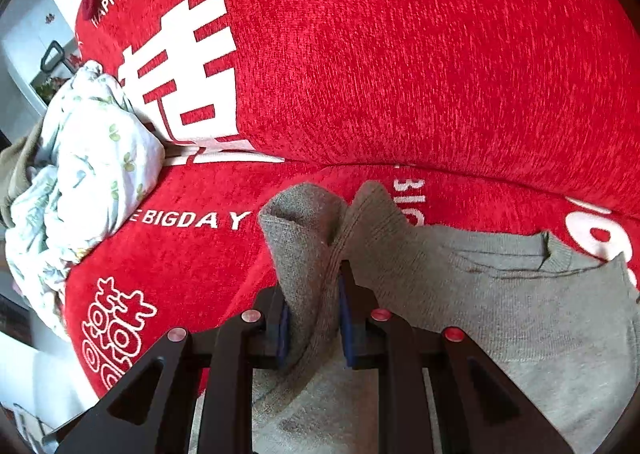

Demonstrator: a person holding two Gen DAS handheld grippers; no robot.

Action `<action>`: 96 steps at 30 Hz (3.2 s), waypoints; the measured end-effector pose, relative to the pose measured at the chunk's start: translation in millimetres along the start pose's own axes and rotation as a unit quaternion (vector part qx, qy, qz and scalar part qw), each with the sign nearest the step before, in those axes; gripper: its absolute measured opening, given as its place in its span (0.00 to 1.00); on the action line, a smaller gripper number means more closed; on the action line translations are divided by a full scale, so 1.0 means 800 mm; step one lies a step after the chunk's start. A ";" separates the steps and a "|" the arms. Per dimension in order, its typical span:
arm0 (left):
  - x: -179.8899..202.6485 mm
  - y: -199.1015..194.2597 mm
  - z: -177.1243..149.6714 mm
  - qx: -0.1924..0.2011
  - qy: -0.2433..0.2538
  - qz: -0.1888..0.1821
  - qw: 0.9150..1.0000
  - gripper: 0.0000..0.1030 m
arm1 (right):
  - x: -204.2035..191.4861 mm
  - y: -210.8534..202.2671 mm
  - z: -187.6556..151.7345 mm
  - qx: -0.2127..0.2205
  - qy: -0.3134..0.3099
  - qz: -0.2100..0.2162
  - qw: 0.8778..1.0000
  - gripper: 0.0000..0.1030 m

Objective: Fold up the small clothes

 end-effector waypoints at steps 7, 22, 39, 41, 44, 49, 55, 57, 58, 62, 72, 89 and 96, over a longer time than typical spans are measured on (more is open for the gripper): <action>0.074 -0.021 -0.015 0.021 0.105 0.069 0.992 0.09 | 0.018 -0.010 0.003 0.003 0.014 0.016 1.000 0.21; 0.159 -0.001 -0.027 -0.018 0.160 0.132 0.978 0.09 | 0.046 -0.059 0.013 -0.003 0.036 0.021 0.999 0.21; 0.218 0.032 -0.044 -0.049 0.208 0.162 0.963 0.09 | 0.087 -0.094 0.017 -0.021 0.033 0.044 0.998 0.21; 0.225 0.039 -0.047 -0.052 0.212 0.166 0.962 0.09 | 0.095 -0.097 0.015 -0.021 0.034 0.045 0.998 0.21; 0.235 0.050 -0.053 -0.056 0.221 0.173 0.958 0.09 | 0.105 -0.101 0.013 -0.021 0.035 0.046 0.998 0.21; 0.251 0.063 -0.064 -0.062 0.236 0.181 0.953 0.09 | 0.123 -0.110 0.011 -0.020 0.036 0.051 0.998 0.21; 0.267 0.069 -0.075 -0.065 0.248 0.189 0.948 0.09 | 0.137 -0.119 0.010 -0.017 0.038 0.060 0.997 0.21; 0.271 0.071 -0.076 -0.067 0.251 0.190 0.947 0.09 | 0.141 -0.122 0.010 -0.016 0.039 0.063 0.997 0.21; 0.273 0.073 -0.077 -0.068 0.253 0.190 0.946 0.09 | 0.144 -0.124 0.010 -0.016 0.040 0.063 0.997 0.21; 0.283 0.080 -0.082 -0.071 0.260 0.191 0.944 0.09 | 0.150 -0.129 0.011 -0.015 0.039 0.063 0.997 0.21; 0.305 0.099 -0.097 -0.081 0.277 0.195 0.937 0.09 | 0.182 -0.145 0.005 -0.011 0.042 0.067 0.997 0.21; 0.353 0.142 -0.148 -0.092 0.326 0.230 0.912 0.09 | 0.250 -0.172 -0.016 -0.003 0.047 0.061 0.997 0.21; 0.367 0.151 -0.164 -0.100 0.348 0.228 0.904 0.09 | 0.277 -0.186 -0.025 0.006 0.051 0.062 0.997 0.21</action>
Point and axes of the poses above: each gripper's, at about its wrist camera, not at the fingertips, and y roughly the way its jaws point, x to its right, z to its top, the point moved 1 cm from there along y, roughly the way its jaws point, and after that the axes turned 6 degrees about -x, right-handed, at the moved point
